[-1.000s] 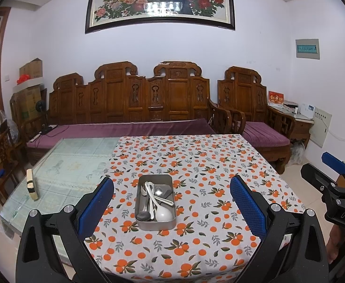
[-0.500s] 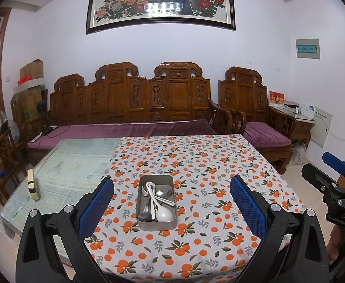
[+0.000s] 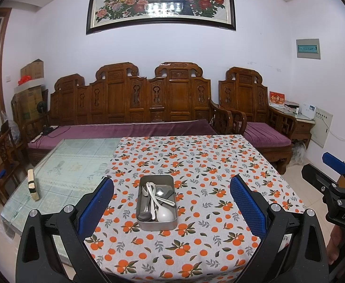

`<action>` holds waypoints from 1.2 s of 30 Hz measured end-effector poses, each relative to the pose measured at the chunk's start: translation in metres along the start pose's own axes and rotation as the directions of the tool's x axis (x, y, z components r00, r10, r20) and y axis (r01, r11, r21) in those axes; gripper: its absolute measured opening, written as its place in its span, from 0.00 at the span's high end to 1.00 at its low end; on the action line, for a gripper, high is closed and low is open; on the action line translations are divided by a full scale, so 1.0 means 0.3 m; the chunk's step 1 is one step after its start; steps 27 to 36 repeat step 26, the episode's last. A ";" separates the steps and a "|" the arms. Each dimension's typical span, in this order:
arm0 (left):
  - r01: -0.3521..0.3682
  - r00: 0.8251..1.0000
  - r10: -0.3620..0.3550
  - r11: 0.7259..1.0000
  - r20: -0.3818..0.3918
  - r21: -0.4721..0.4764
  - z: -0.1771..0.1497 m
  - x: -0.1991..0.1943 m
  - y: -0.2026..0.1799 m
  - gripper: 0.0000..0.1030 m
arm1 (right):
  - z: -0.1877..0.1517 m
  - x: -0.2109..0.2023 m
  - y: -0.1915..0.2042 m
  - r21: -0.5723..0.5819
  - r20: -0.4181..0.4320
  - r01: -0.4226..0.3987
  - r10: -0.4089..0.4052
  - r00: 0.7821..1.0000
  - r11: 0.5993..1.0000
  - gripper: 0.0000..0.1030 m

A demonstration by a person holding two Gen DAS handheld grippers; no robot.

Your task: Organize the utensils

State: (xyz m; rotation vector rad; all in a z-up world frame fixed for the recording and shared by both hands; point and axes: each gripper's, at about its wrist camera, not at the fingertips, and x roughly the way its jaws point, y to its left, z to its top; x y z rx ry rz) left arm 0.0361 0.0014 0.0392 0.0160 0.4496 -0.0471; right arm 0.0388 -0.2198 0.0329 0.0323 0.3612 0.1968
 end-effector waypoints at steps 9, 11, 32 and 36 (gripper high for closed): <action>0.001 1.000 -0.001 1.000 0.006 0.001 0.003 -0.002 -0.002 0.08 | 0.000 0.000 -0.001 0.001 0.000 -0.001 0.001 1.000 1.000 0.03; 0.001 1.000 -0.001 1.000 0.007 0.000 0.002 -0.004 -0.004 0.08 | 0.000 0.000 -0.001 0.001 0.000 -0.001 0.001 1.000 1.000 0.03; 0.003 1.000 -0.003 1.000 0.007 0.003 -0.004 -0.002 -0.011 0.08 | 0.001 -0.001 0.000 0.001 0.000 -0.002 0.002 1.000 1.000 0.03; 0.003 1.000 -0.003 1.000 0.007 0.003 -0.004 -0.002 -0.011 0.08 | 0.001 -0.001 0.000 0.001 0.000 -0.002 0.002 1.000 1.000 0.03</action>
